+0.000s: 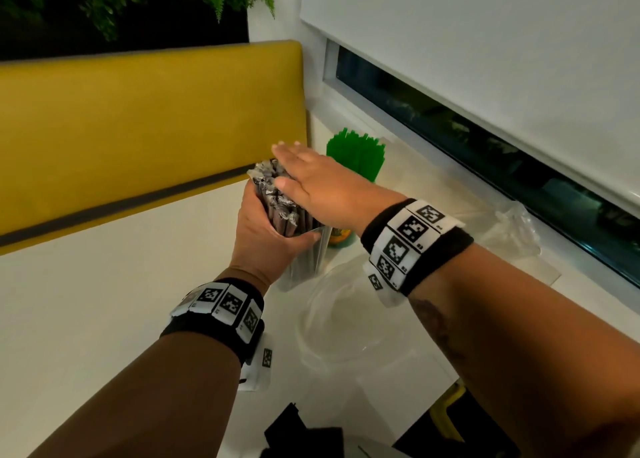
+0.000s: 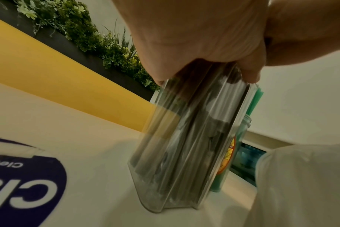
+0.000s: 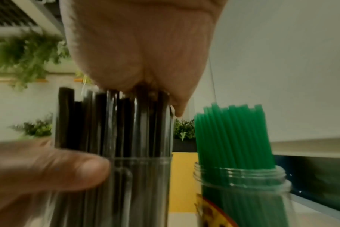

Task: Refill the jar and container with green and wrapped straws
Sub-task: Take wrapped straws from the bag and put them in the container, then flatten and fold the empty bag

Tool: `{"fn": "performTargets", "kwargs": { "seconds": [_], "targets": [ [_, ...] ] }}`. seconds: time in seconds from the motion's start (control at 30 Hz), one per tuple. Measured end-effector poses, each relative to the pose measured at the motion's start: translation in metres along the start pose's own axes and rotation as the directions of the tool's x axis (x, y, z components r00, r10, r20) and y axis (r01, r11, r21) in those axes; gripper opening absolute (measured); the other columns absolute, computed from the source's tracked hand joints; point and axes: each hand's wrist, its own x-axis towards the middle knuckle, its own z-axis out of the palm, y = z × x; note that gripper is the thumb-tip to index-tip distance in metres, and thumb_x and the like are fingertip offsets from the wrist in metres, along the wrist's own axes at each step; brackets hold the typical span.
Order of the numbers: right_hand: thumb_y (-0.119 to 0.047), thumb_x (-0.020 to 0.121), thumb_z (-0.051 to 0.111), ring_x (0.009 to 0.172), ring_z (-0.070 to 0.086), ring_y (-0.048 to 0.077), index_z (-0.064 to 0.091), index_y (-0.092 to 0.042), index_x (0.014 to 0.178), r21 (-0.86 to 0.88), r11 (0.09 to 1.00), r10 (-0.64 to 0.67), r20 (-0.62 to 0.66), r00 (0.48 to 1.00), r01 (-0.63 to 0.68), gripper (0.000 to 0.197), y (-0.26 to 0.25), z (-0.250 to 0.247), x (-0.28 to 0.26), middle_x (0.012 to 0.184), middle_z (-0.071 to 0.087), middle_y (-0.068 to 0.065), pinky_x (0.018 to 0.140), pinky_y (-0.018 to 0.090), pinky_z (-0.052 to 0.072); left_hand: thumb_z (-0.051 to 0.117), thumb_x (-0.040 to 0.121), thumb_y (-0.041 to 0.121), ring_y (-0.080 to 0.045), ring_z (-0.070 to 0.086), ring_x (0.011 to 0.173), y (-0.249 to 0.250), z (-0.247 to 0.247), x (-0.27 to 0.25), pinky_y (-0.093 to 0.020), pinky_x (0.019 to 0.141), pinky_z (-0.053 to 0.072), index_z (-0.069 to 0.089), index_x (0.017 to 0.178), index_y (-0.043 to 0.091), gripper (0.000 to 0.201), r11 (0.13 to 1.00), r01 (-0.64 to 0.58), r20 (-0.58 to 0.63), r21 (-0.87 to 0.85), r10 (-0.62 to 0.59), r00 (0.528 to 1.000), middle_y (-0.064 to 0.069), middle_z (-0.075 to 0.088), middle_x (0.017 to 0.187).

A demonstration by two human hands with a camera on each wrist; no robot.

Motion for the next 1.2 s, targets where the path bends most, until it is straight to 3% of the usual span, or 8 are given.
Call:
{"fn": "performTargets", "kwargs": {
  "seconds": [0.33,0.5,0.63,0.77,0.87,1.0,1.1,1.2],
  "targets": [
    [-0.054,0.102,0.021,0.149,-0.017,0.016,-0.003,-0.021,0.156,0.009,1.0,-0.029,0.007,1.0,0.029,0.068,-0.002,0.01,-0.012,0.163,-0.014,-0.004,0.123,0.048,0.004,0.092,0.061,0.031,0.007,0.05,0.125,0.001,-0.001,0.005,-0.02,0.103,0.046,0.032,0.145,0.014,0.105,0.996,-0.04,0.018,0.074,0.038,0.999,0.019,0.052,0.134],
    [-0.055,0.102,0.017,0.15,-0.013,0.016,-0.002,-0.024,0.156,0.049,0.999,-0.01,0.057,0.998,0.007,0.065,-0.001,0.002,-0.01,0.164,-0.009,-0.005,0.123,0.05,0.006,0.074,0.071,0.044,-0.004,0.058,0.116,0.0,-0.001,0.005,-0.022,0.096,0.048,0.042,0.132,0.016,0.074,0.997,0.042,0.025,-0.071,-0.04,0.999,0.006,0.057,0.124],
    [-0.047,0.104,0.029,0.151,0.007,0.016,0.011,-0.026,0.156,0.338,0.941,0.093,-0.207,0.974,-0.019,0.06,0.004,-0.017,-0.044,0.163,0.014,-0.003,0.122,0.04,0.01,0.082,0.072,0.033,-0.006,0.06,0.106,0.006,-0.003,0.006,-0.014,0.09,0.05,0.046,0.128,0.01,0.071,0.989,0.126,-0.03,-0.079,-0.129,0.991,-0.006,0.06,0.124],
    [-0.039,0.096,0.054,0.125,0.054,0.007,0.055,-0.034,0.134,0.671,0.737,0.457,-0.414,0.787,-0.075,0.038,0.056,-0.024,-0.109,0.134,0.061,-0.009,0.11,0.035,0.039,0.087,0.068,0.036,-0.016,0.03,0.142,0.013,-0.002,-0.008,-0.016,0.116,0.024,0.014,0.153,0.002,0.117,0.985,0.174,-0.172,0.019,-0.168,0.971,-0.009,0.027,0.155],
    [-0.026,0.097,0.051,0.112,0.061,0.013,0.062,-0.036,0.121,0.793,0.525,0.764,-0.279,0.582,-0.309,0.028,0.108,0.006,-0.16,0.115,0.068,-0.01,0.1,0.036,0.046,0.075,0.067,0.057,-0.028,0.015,0.147,0.036,0.001,-0.037,-0.03,0.123,0.01,0.016,0.148,-0.009,0.12,0.928,-0.157,-0.239,0.338,0.246,0.939,-0.026,0.017,0.157],
    [-0.005,0.097,0.045,0.123,0.053,0.028,0.051,-0.019,0.138,0.584,0.394,0.852,0.057,0.52,-0.71,0.044,0.144,0.076,-0.198,0.136,0.056,0.008,0.1,0.037,0.045,0.062,0.084,0.043,-0.026,0.055,0.104,0.076,0.046,-0.082,-0.03,0.097,0.042,0.055,0.111,0.005,0.047,0.652,-0.724,0.348,0.225,0.64,0.685,-0.016,0.061,0.109],
    [-0.008,0.096,0.053,0.129,0.049,0.031,0.04,-0.013,0.146,0.475,0.427,0.778,0.241,0.58,-0.769,0.052,0.14,0.115,-0.2,0.146,0.047,0.014,0.107,0.04,0.043,0.039,0.086,0.071,-0.021,0.059,0.08,0.081,0.089,-0.093,-0.032,0.071,0.047,0.061,0.092,0.018,0.058,0.817,-0.435,0.709,0.378,0.047,0.704,0.004,0.06,0.081],
    [-0.021,0.09,0.063,0.129,0.049,0.031,0.038,-0.014,0.147,0.417,0.473,0.747,0.278,0.604,-0.776,0.063,0.136,0.142,-0.196,0.146,0.047,0.012,0.106,0.036,0.043,0.025,0.065,0.094,-0.023,0.06,0.088,0.065,0.124,-0.09,-0.039,0.083,0.049,0.059,0.091,0.017,0.089,0.819,0.049,0.67,0.571,-0.5,0.549,0.0,0.063,0.088]
  ]
}}
